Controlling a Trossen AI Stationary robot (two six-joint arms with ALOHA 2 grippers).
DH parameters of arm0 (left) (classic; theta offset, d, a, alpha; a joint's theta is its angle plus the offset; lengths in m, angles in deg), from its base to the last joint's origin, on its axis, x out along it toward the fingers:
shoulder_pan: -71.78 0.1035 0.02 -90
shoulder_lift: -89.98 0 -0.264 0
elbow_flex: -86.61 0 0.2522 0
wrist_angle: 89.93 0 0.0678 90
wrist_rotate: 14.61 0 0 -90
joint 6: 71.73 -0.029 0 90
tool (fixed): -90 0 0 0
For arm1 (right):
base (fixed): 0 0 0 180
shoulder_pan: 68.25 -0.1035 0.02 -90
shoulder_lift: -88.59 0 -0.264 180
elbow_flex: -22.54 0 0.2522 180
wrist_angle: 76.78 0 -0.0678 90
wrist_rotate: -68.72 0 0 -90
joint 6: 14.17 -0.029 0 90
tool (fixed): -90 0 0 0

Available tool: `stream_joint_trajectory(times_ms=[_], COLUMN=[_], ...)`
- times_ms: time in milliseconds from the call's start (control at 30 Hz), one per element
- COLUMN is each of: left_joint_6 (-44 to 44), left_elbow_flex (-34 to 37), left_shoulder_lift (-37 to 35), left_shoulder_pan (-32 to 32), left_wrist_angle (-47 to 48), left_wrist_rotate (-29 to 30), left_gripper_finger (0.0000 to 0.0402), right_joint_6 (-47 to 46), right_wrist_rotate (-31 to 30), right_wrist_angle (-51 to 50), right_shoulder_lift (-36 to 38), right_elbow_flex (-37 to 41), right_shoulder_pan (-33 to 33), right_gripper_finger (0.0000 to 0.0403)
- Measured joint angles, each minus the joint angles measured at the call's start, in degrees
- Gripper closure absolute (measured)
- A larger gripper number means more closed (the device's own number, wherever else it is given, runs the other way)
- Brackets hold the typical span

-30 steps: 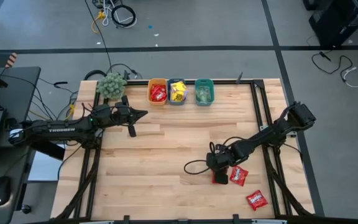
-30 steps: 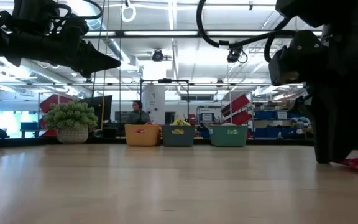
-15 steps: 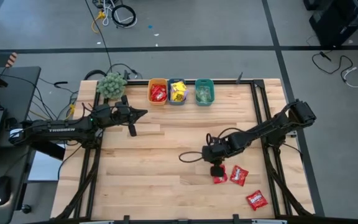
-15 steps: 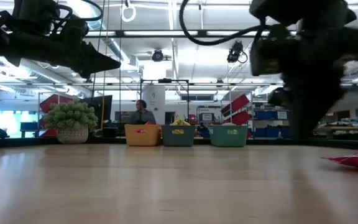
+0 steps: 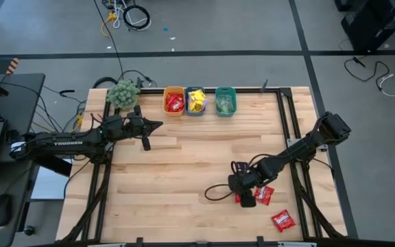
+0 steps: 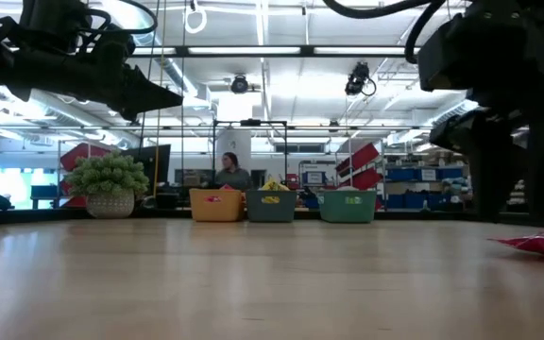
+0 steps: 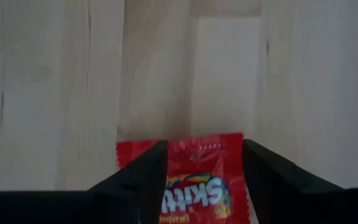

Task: Sort candy
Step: Put the red candy pack into the yellow bin

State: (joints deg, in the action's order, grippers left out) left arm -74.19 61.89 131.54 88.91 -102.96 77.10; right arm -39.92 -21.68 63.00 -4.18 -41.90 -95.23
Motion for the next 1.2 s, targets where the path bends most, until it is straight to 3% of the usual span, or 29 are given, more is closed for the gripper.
stream_joint_trajectory(times_ms=[400,600,900,967,1033,1200], left_joint_6=[0.07,0.13,0.17,0.2,0.31,0.31], left_elbow_flex=[0.0,0.0,0.0,0.0,0.0,0.0], left_shoulder_lift=[0.0,0.0,0.0,0.0,0.0,0.0], left_shoulder_pan=[0.0,0.0,0.0,0.0,0.0,0.0], left_wrist_angle=[1.24,0.93,0.93,0.98,1.44,1.89], left_wrist_rotate=[-0.01,0.02,0.66,0.68,0.68,0.72], left_gripper_finger=[0.0401,0.0401,0.0401,0.0401,0.0401,0.0401], right_joint_6=[1.69,6.65,15.85,12.12,6.92,0.92], right_wrist_rotate=[2.42,1.58,-2.67,-2.96,0.41,6.36], right_wrist_angle=[0.99,0.4,-3.73,-7.88,-13.2,-20.25], right_shoulder_lift=[-5.03,-5.26,-5.23,-5.22,-5.17,-5.14], right_elbow_flex=[0.27,-1.53,-8.62,-10.64,-12.21,-12.05], right_shoulder_pan=[0.47,2.46,8.21,9.19,9.79,9.16], right_gripper_finger=[0.0292,0.0391,0.0402,0.04,0.0388,0.0329])
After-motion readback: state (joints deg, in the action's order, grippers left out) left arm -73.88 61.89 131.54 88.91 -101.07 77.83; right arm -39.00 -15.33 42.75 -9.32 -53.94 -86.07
